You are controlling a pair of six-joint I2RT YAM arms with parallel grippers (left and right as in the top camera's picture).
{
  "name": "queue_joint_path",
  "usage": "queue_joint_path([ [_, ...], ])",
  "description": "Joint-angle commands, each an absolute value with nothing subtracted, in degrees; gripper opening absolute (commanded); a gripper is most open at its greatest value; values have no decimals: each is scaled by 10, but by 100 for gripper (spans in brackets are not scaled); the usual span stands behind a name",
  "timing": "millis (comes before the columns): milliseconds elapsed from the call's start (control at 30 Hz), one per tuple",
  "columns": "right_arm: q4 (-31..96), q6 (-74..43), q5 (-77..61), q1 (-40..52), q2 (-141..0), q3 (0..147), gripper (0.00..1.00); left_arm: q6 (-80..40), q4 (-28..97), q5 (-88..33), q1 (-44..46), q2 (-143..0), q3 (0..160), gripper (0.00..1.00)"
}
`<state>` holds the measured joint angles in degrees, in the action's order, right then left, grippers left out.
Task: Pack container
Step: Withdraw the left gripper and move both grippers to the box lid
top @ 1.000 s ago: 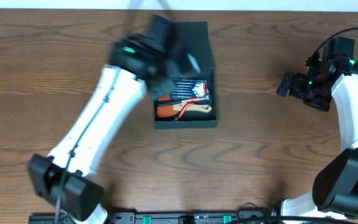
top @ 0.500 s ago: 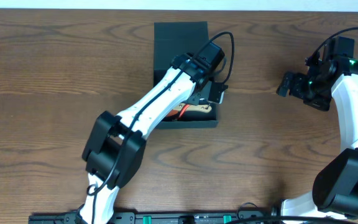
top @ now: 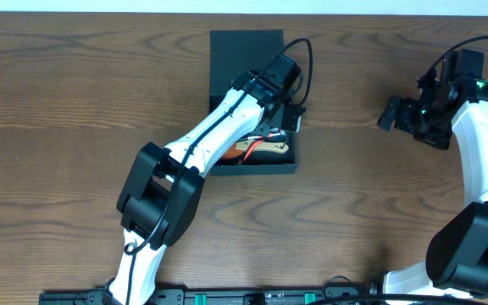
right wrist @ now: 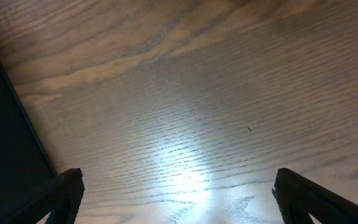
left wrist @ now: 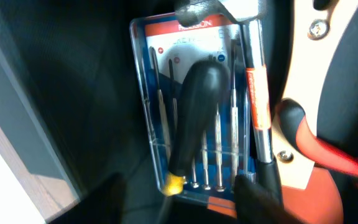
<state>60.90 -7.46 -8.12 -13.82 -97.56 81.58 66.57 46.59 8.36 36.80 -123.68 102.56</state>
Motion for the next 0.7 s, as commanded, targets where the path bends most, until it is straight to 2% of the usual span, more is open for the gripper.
queue_joint_path([
  [0,608,-81,-84,-142,-978,816,99,587,468,89,367,-1218,1023,57],
  [133,596,-81,-84,-142,-978,816,99,505,466,117,365,-1171,1024,56],
  [367,521,-141,-121,-142,-978,816,99,249,456,137,297,-1039,1024,56],
  [400,496,-147,-157,-142,-979,816,93,210,455,128,272,-1021,1024,54],
  [433,471,-150,-194,-142,-979,816,86,179,456,116,248,-1009,1024,47],
  [467,440,-155,-237,-141,-981,816,81,152,456,103,221,-1001,1024,34],
  [500,404,-159,-278,-139,-984,816,79,129,457,81,188,-996,1024,11],
  [533,366,-158,-312,-135,-988,816,73,110,457,53,154,-996,1023,6],
  [567,334,-158,-327,-130,-995,816,67,98,455,19,124,-999,1023,6],
  [667,256,-178,-331,-114,-1025,816,32,91,434,-135,41,-1026,1023,6],
])
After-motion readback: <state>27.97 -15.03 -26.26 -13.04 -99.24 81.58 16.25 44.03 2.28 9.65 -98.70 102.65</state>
